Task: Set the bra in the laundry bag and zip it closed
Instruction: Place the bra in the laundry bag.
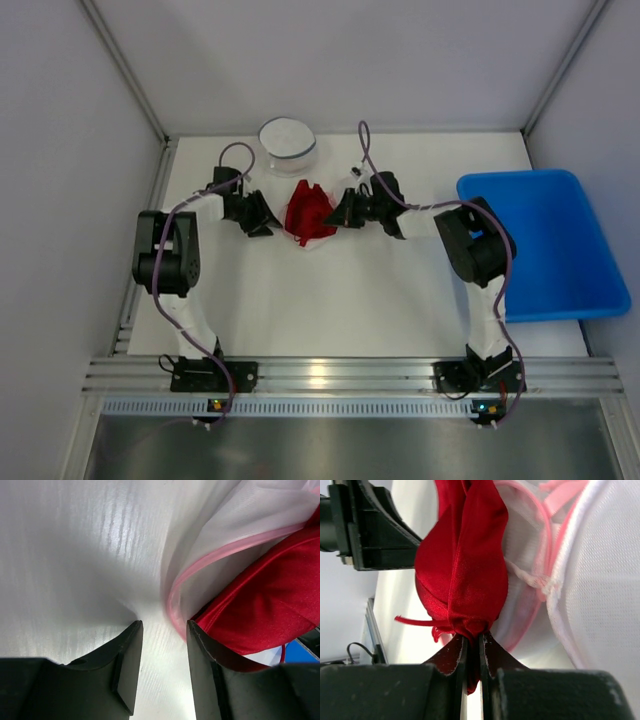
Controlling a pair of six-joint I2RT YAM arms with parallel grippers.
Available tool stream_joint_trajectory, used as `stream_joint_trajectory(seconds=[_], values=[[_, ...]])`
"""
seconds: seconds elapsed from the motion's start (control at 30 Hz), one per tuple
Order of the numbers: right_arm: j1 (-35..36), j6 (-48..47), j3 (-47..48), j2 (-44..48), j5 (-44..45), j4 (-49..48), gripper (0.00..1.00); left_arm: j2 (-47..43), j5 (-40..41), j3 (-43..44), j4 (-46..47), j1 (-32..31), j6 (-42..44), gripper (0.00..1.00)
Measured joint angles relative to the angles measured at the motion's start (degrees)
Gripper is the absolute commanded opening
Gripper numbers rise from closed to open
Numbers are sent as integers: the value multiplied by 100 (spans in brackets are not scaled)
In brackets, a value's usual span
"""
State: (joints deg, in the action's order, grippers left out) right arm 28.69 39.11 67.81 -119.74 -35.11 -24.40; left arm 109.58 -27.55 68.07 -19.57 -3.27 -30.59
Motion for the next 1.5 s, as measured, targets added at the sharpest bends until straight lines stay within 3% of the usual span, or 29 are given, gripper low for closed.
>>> stream_joint_trajectory(seconds=[0.5, 0.6, 0.63, 1.23, 1.5], values=[[-33, -605, 133, -31, 232, 898, 0, 286, -592, -205, 1108, 20, -570, 36], [-33, -682, 199, -59, 245, 997, 0, 367, -651, -186, 1222, 2, -673, 15], [-33, -721, 216, -63, 256, 1029, 0, 380, -671, -186, 1226, -2, -697, 1], [656, -2260, 1237, -61, 1692, 2835, 0, -861, -1974, 46, 595, -96, -1510, 0], [866, -2868, 1237, 168, 1187, 3045, 0, -855, -2026, 46, 472, -138, -1480, 0]])
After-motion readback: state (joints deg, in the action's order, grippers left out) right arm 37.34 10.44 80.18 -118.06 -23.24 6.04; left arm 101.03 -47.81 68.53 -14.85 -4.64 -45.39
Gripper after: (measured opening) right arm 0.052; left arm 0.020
